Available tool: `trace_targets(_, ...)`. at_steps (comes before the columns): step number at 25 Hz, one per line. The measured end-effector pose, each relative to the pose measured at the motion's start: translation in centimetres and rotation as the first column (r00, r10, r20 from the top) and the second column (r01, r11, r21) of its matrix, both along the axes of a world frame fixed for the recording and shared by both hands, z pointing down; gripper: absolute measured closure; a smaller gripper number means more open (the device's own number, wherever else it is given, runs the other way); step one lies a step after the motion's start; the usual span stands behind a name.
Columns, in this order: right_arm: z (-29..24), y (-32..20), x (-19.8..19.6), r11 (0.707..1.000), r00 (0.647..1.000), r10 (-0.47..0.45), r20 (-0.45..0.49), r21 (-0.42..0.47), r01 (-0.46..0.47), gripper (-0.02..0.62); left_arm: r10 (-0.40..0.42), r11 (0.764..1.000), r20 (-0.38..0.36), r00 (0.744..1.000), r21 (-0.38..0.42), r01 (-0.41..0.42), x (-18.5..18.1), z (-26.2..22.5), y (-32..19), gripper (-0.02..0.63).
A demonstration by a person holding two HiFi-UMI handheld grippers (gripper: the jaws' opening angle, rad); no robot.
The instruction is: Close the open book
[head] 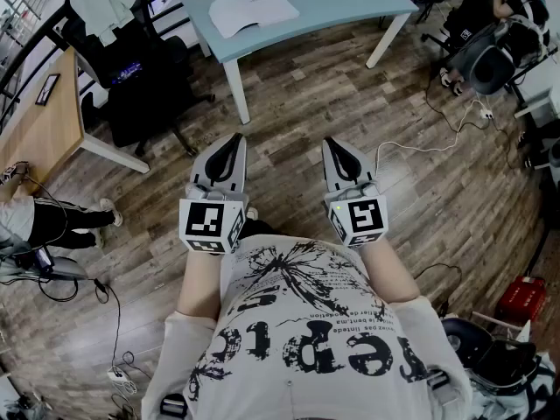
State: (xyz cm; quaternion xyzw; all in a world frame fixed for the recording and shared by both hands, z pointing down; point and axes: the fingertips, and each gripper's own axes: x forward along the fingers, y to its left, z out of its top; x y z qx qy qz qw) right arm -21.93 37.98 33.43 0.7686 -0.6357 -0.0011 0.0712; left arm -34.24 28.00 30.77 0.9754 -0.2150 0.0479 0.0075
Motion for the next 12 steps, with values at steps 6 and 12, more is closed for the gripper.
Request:
trace_targets(6,0.49,0.65,0.24,1.0,0.999,0.001,-0.045,-0.02,-0.002,0.586,0.012,1.0,-0.015,1.0,-0.006,-0.012,0.76,0.18,0.82,0.584)
trace_targets(12,0.91,0.86,0.86,1.0,1.0,0.01,-0.013,-0.018,-0.011,0.586,0.009,1.0,-0.009,1.0,-0.026,-0.01,1.14,0.84,0.8,0.584)
